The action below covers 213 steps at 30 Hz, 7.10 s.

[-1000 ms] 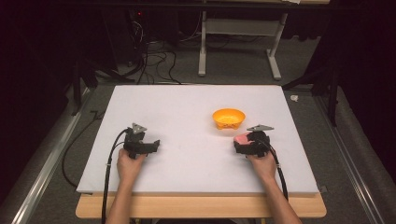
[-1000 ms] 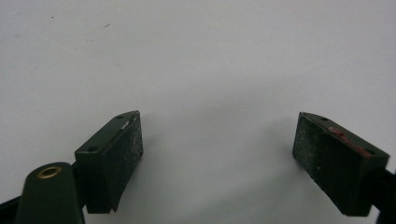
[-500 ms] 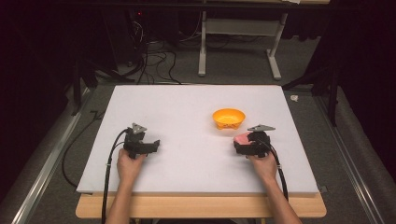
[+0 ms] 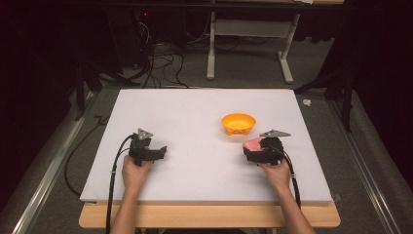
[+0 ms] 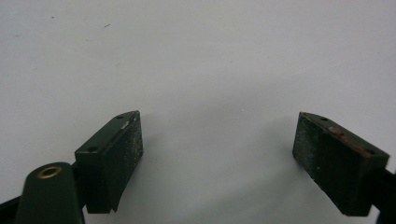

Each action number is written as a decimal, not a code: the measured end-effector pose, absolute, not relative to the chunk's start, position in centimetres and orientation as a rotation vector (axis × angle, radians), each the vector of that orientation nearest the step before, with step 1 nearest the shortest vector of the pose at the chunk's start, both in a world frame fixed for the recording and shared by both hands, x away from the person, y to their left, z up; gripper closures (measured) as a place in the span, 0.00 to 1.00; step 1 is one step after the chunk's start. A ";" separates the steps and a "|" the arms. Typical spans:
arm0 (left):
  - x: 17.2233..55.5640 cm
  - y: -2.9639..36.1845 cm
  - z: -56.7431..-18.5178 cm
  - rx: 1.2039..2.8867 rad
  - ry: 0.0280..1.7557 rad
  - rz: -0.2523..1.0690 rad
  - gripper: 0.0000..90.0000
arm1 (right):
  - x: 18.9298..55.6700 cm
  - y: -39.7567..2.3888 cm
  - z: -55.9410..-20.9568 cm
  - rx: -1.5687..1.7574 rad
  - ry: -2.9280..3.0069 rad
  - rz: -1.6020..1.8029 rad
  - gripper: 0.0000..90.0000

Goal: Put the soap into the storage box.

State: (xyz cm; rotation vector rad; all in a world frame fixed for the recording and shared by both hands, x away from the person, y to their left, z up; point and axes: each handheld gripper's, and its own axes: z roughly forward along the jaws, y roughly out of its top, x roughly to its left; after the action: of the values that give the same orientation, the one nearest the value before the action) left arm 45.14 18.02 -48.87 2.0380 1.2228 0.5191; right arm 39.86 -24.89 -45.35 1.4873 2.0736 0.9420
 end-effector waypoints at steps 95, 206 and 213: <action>45.1 18.0 -48.9 2.036 1.224 0.519 0.18 | 47.5 -22.8 -39.6 1.572 2.060 0.997 0.15; 45.1 18.0 -48.9 2.037 1.224 0.519 0.18 | 50.2 -22.3 -40.8 1.688 2.067 0.967 0.13; 45.1 18.0 -48.9 2.035 1.224 0.521 0.18 | 49.7 -22.5 -40.2 1.663 2.063 0.983 0.14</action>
State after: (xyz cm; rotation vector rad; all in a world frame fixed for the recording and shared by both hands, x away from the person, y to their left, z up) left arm 45.14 18.02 -48.89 2.0349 1.2241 0.5214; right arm 49.71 -22.53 -40.23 1.6627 2.0630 0.9835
